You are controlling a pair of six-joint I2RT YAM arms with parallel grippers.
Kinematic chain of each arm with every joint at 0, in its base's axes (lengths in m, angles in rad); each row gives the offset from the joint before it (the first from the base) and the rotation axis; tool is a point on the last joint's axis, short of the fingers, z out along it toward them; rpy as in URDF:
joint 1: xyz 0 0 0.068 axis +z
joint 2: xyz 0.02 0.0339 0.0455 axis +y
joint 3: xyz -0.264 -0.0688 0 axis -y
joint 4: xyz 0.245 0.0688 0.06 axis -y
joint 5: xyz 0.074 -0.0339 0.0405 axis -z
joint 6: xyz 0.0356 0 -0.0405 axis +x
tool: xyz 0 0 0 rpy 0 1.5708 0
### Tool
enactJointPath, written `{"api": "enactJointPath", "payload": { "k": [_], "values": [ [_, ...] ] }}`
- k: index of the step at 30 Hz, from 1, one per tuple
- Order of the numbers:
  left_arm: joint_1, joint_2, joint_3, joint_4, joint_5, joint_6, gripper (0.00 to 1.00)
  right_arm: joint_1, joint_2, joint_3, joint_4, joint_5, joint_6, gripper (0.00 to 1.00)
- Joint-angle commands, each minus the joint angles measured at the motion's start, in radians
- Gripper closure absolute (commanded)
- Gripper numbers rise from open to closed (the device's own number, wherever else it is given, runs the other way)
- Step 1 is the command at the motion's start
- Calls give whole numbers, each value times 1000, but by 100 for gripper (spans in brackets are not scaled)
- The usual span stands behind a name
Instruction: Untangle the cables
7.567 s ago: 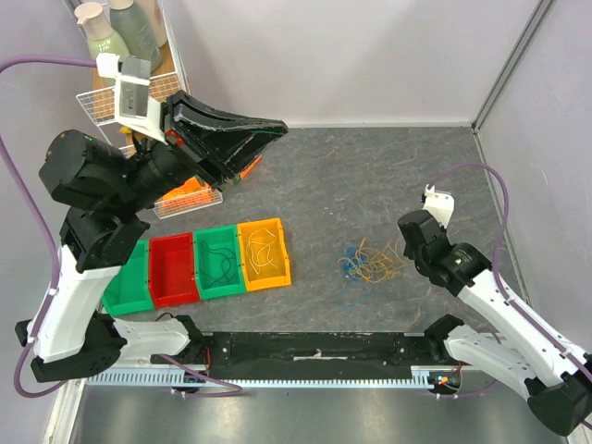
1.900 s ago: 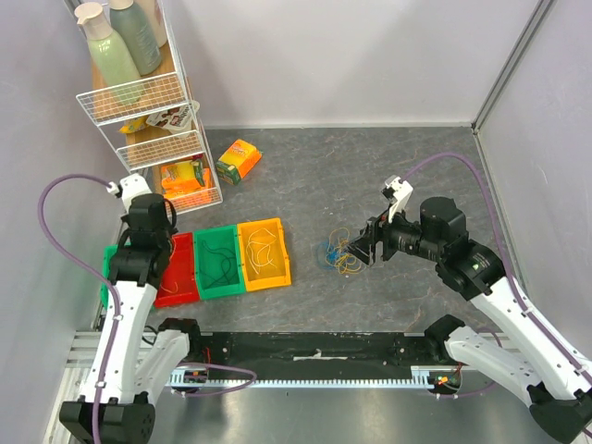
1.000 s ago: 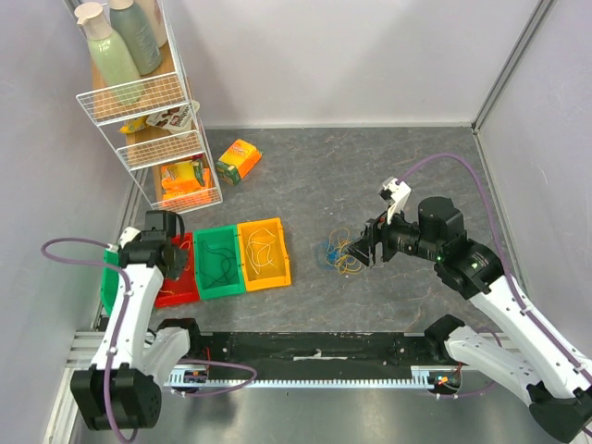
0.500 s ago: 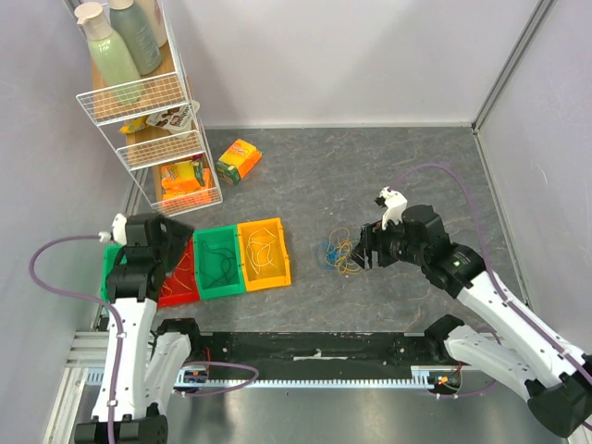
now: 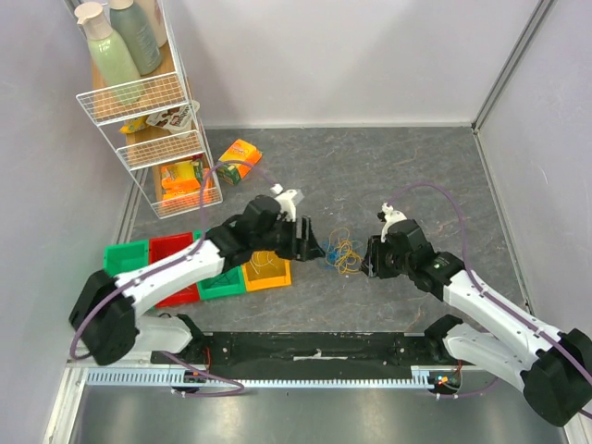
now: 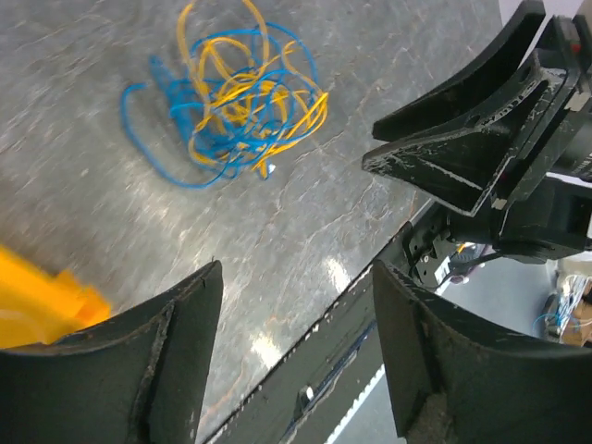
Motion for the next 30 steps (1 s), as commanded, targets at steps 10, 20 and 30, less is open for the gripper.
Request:
{"api": "enactJointPath", "payload": {
  "k": [10,20,30],
  "values": [
    [-97,345,158,445,139,337,43,-47,-86,-63,252,42,150,67],
    [-97,457,183,455,182,324,45,-125,-45,-98,320,-92,196,70],
    [-97,459,177,447,150,309,94,-131,33,-114,441,-175,230,71]
  ]
}}
